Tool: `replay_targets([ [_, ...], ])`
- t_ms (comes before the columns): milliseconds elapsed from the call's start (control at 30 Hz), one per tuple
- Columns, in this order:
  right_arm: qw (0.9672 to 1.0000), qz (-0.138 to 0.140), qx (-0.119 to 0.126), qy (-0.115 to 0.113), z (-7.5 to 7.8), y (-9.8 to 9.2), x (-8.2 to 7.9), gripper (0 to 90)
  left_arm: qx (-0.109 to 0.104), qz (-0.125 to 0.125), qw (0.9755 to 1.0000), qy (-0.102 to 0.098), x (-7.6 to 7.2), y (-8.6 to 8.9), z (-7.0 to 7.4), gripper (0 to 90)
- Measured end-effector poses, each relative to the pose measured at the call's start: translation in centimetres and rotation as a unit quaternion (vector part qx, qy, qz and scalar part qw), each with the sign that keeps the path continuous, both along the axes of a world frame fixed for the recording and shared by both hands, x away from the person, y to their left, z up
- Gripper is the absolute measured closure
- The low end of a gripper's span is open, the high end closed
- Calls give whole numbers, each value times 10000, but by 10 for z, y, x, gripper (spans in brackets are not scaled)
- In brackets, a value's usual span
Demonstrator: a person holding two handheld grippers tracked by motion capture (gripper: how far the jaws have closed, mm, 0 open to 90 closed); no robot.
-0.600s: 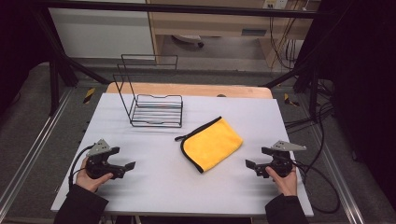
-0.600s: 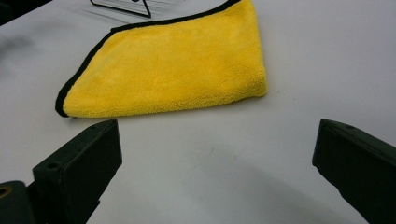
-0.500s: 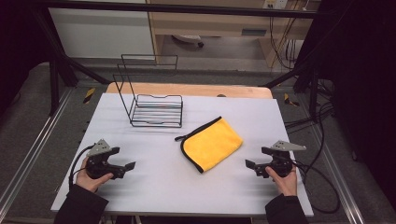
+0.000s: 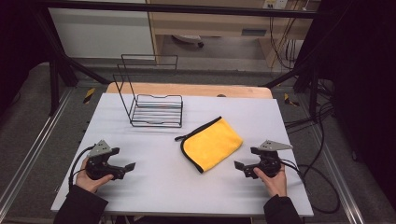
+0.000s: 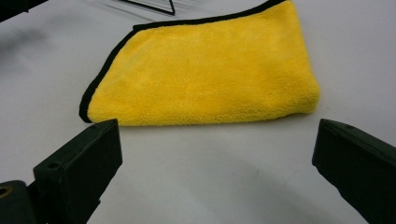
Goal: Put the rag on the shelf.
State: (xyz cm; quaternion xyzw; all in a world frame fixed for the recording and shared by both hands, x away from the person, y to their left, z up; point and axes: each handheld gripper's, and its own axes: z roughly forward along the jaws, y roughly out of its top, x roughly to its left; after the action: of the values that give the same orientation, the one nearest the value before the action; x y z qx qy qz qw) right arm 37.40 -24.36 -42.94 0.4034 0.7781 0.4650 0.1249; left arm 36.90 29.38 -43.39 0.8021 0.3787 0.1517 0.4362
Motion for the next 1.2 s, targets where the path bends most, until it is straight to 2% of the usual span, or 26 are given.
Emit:
replay_targets([
  [300, 9999, 101, -84, 27, 1, 17, -1, 13, -7, -1, 10000, 5, 1, -1, 0, 50],
  [533, 9998, 150, -95, -53, 3, 37, -1, 11, -4, 1, 10000, 15, 1, 0, 0, 51],
  [767, 9991, 276, -308, -71, 5, 62, -1, 31, -1, 54, 10000, 27, 1, 0, -1, 51],
  [933, 9980, 374, -504, -90, 5, 82, -2, 119, 5, 63, 10000, 27, 1, 0, -1, 51],
  [1000, 9971, 523, -557, -66, 3, 93, -5, 209, 9, 66, 10000, 28, 1, 0, -1, 51],
  [1067, 9968, 553, -577, -57, 2, 97, -5, 232, 10, 68, 10000, 32, 1, 0, -1, 52],
  [1100, 9958, 611, -677, -54, -1, 105, -6, 286, 12, 72, 10000, 34, 1, 1, -1, 53],
  [1133, 9958, 611, -677, -54, -1, 105, -6, 286, 7, 79, 10000, 38, 1, 1, -1, 53],
  [1167, 9953, 673, -694, 12, -4, 111, -6, 329, 5, 83, 10000, 41, 1, 1, -1, 54],
  [1200, 9953, 673, -694, 12, -4, 111, -6, 329, 6, 89, 10000, 42, 1, 1, -1, 54],
])
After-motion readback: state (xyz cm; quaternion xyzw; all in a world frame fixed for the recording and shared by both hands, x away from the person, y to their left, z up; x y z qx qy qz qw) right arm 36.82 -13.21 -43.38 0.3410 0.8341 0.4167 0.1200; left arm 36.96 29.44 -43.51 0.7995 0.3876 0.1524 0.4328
